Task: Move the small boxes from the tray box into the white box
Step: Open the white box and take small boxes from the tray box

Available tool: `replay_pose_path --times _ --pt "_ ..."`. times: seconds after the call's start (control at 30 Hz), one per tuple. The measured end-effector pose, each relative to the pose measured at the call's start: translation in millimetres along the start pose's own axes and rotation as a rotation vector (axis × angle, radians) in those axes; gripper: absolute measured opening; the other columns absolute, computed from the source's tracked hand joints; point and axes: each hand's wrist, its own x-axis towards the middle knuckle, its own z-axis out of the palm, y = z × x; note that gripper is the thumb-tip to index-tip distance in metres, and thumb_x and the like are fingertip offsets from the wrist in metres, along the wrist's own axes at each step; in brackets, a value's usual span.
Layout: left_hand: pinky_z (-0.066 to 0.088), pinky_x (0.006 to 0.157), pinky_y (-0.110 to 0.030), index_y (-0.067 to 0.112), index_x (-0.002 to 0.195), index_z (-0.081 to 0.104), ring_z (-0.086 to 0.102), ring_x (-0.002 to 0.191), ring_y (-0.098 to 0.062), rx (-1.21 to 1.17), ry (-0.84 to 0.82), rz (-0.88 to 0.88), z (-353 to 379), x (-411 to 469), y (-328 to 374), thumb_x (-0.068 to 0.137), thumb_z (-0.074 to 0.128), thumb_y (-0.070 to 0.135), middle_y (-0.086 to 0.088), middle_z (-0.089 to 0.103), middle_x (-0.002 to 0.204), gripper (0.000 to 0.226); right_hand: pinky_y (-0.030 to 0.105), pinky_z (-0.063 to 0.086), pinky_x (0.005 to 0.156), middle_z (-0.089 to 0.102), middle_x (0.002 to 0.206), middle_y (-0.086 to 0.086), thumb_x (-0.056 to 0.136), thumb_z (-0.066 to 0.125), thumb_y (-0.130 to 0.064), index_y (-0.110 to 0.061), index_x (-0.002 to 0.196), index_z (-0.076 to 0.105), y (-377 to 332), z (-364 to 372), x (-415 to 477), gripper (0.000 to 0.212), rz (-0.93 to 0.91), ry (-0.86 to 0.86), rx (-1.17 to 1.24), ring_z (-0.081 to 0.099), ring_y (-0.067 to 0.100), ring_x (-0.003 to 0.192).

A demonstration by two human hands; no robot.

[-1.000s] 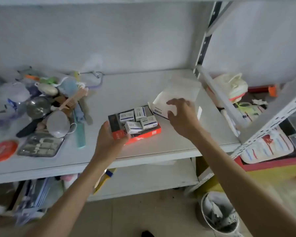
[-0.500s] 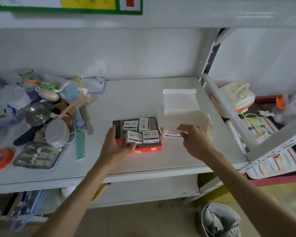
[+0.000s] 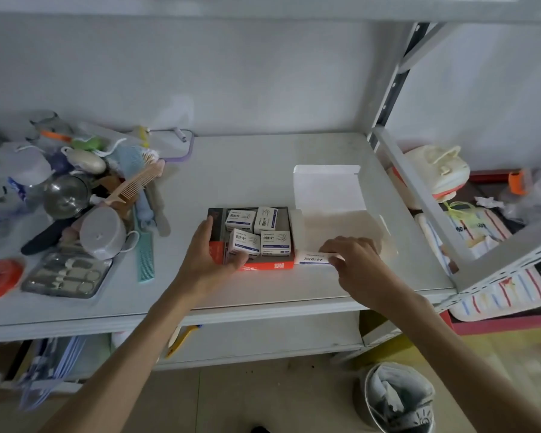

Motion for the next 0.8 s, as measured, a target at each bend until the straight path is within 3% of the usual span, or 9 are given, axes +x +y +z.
replay_pose_path --times 0.07,0.17,0.23,0.3,0.4,0.47,0.57,0.7,0.8 --pt "0.03 0.107 -0.035 0.02 0.137 0.042 0.036 0.12 -0.01 0.134 0.058 0.066 -2 -1 0 0.072 0.076 0.037 0.005 0.045 0.131 0.075 0.03 0.014 0.104 0.057 0.129 -0.001 0.089 0.061 -0.015 -0.02 0.123 0.057 -11 -10 -1 0.035 0.034 0.038 -0.065 0.045 0.022 0.125" --pt "0.03 0.104 -0.033 0.022 0.126 0.054 0.035 0.124 -0.017 0.369 0.105 0.188 -8 0 6 0.067 0.071 0.045 -0.001 0.05 0.132 0.065 0.032 0.017 0.105 0.057 0.13 -0.002 0.088 0.062 -0.02 -0.021 0.125 0.056 -41 -17 10 0.038 -0.046 0.183 0.001 0.047 0.02 0.124" --pt "0.037 0.103 -0.036 0.024 0.124 0.057 0.037 0.124 -0.019 0.449 0.045 0.201 -14 5 12 0.069 0.078 0.037 -0.002 0.054 0.128 0.06 0.032 0.016 0.102 0.061 0.125 -0.002 0.087 0.06 -0.02 -0.02 0.119 0.06 -59 -9 27 0.032 -0.088 0.123 0.012 0.049 0.019 0.12" --pt "0.039 0.101 -0.033 0.029 0.125 0.057 0.041 0.12 -0.015 0.48 -0.063 0.17 -21 12 23 0.069 0.081 0.029 -0.002 0.054 0.123 0.061 0.034 0.013 0.103 0.061 0.123 0.002 0.083 0.061 -0.02 -0.015 0.114 0.06 -70 3 43 0.031 -0.108 -0.004 -0.122 0.048 0.021 0.12" --pt "0.041 0.086 -0.022 0.029 0.114 0.065 0.044 0.099 -0.006 0.529 -0.154 0.24 -23 22 40 0.067 0.083 0.022 0.015 0.05 0.094 0.052 0.038 0.017 0.107 0.063 0.112 0.01 0.076 0.061 -0.013 -0.009 0.105 0.056 -79 11 57 0.03 -0.113 -0.12 -0.313 0.05 0.026 0.117" --pt "0.04 0.076 -0.014 0.024 0.105 0.068 0.046 0.095 -0.008 0.52 -0.167 0.254 -26 27 45 0.066 0.084 0.018 0.021 0.045 0.085 0.043 0.038 0.019 0.109 0.065 0.107 0.012 0.073 0.063 -0.015 -0.007 0.103 0.056 -82 11 62 0.031 -0.1 -0.123 -0.309 0.054 0.029 0.111" --pt "0.041 0.07 -0.011 0.021 0.105 0.064 0.057 0.097 -0.013 0.465 -0.136 0.178 -39 34 42 0.068 0.085 0.015 0.006 0.061 0.097 0.043 0.029 0.029 0.103 0.069 0.101 0.01 0.068 0.066 -0.017 -0.009 0.097 0.064 -81 9 64 0.03 -0.123 -0.102 -0.209 0.061 0.028 0.103" --pt "0.043 0.062 -0.008 0.023 0.108 0.059 0.058 0.087 0.003 0.361 -0.15 0.102 -52 39 59 0.072 0.082 0.015 0.01 0.064 0.101 0.044 0.029 0.047 0.084 0.071 0.113 -0.001 0.074 0.074 -0.025 -0.022 0.113 0.068 -69 -29 51 0.04 -0.025 -0.04 0.101 0.061 0.021 0.102" --pt "0.051 0.071 -0.014 0.022 0.106 0.06 0.062 0.088 -0.001 0.276 -0.152 0.189 -33 43 90 0.071 0.082 0.017 0.01 0.066 0.098 0.042 0.03 0.051 0.081 0.071 0.113 -0.005 0.074 0.078 -0.028 -0.026 0.113 0.067 -38 -66 39 0.041 0.064 0.048 0.123 0.061 0.015 0.1"
